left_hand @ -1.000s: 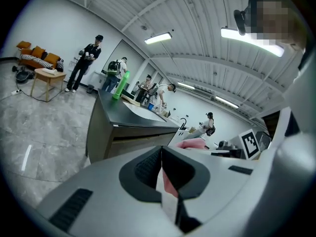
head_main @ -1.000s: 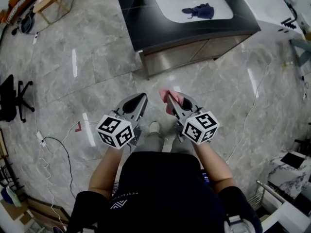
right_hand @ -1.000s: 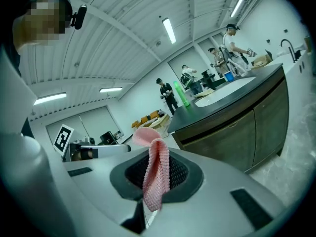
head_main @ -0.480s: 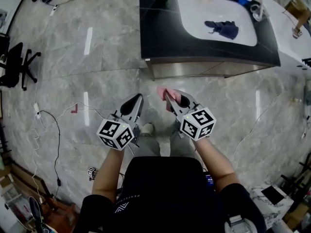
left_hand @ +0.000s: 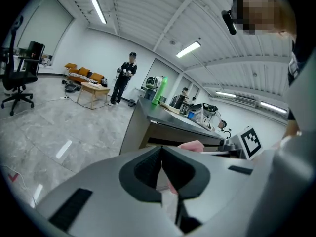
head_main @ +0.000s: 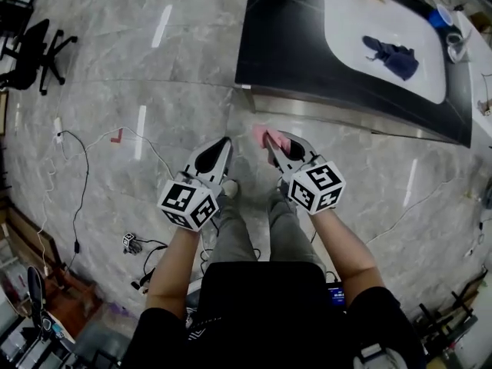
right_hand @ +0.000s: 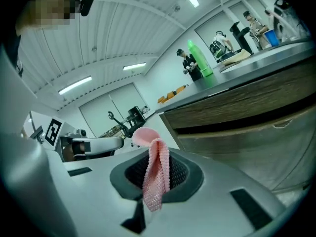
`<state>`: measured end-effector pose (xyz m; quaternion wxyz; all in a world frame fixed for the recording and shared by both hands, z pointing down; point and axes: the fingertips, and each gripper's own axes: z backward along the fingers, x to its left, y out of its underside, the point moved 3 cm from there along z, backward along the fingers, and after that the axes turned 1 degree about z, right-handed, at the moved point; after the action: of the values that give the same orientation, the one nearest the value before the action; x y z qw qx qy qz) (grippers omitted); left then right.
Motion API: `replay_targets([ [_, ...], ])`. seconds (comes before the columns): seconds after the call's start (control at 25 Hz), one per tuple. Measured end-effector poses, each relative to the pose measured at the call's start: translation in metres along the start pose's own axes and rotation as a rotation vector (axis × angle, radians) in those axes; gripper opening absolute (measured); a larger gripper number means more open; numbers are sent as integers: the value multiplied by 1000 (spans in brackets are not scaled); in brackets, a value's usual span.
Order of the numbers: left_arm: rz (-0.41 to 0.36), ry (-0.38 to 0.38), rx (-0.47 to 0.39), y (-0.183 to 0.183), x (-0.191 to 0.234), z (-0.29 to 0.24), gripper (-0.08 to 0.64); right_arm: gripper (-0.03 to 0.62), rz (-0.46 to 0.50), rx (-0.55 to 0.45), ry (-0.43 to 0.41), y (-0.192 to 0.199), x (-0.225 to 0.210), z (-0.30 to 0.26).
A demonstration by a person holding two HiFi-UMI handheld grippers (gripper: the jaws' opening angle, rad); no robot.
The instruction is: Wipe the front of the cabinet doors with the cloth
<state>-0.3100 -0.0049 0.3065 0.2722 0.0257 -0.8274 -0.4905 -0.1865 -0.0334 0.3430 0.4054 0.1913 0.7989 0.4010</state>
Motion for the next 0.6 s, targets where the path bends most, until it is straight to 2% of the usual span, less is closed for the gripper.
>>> replay_targets([
  [0.24, 40, -61, -26, 15, 18, -10, 9, 43, 14, -2, -14, 8, -21, -27],
  [0.6, 30, -86, -49, 34, 31, -27, 9, 43, 74, -54, 5, 11, -40, -63],
])
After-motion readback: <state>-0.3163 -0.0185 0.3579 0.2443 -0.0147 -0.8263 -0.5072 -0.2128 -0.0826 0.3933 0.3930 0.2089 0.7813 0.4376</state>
